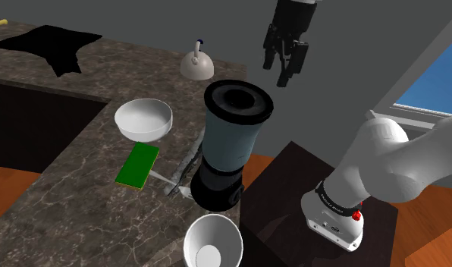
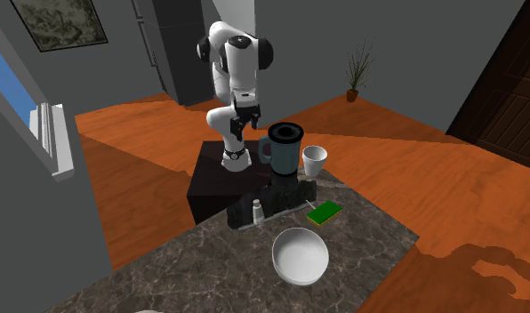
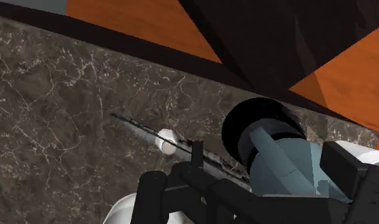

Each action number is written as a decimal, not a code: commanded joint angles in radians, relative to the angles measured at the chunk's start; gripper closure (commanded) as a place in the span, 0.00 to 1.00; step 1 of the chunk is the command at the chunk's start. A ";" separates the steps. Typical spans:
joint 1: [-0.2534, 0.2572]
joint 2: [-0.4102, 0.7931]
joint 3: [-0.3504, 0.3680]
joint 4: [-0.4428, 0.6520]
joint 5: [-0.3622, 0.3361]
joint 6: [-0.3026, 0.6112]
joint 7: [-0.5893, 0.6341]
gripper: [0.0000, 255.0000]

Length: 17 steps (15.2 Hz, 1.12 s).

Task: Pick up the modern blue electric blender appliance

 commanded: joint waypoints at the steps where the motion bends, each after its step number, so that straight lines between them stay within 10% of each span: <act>1: 0.087 0.020 -0.012 0.003 -0.011 0.034 -0.211 0.00; 5: 0.231 0.019 -0.025 -0.019 -0.020 0.081 -0.531 0.00; 14: 0.231 0.006 -0.026 -0.130 -0.021 0.179 -0.532 0.00; 15: 0.231 0.007 -0.026 -0.130 -0.021 0.180 -0.532 1.00; 17: 0.231 0.008 -0.026 -0.130 -0.021 0.181 -0.532 1.00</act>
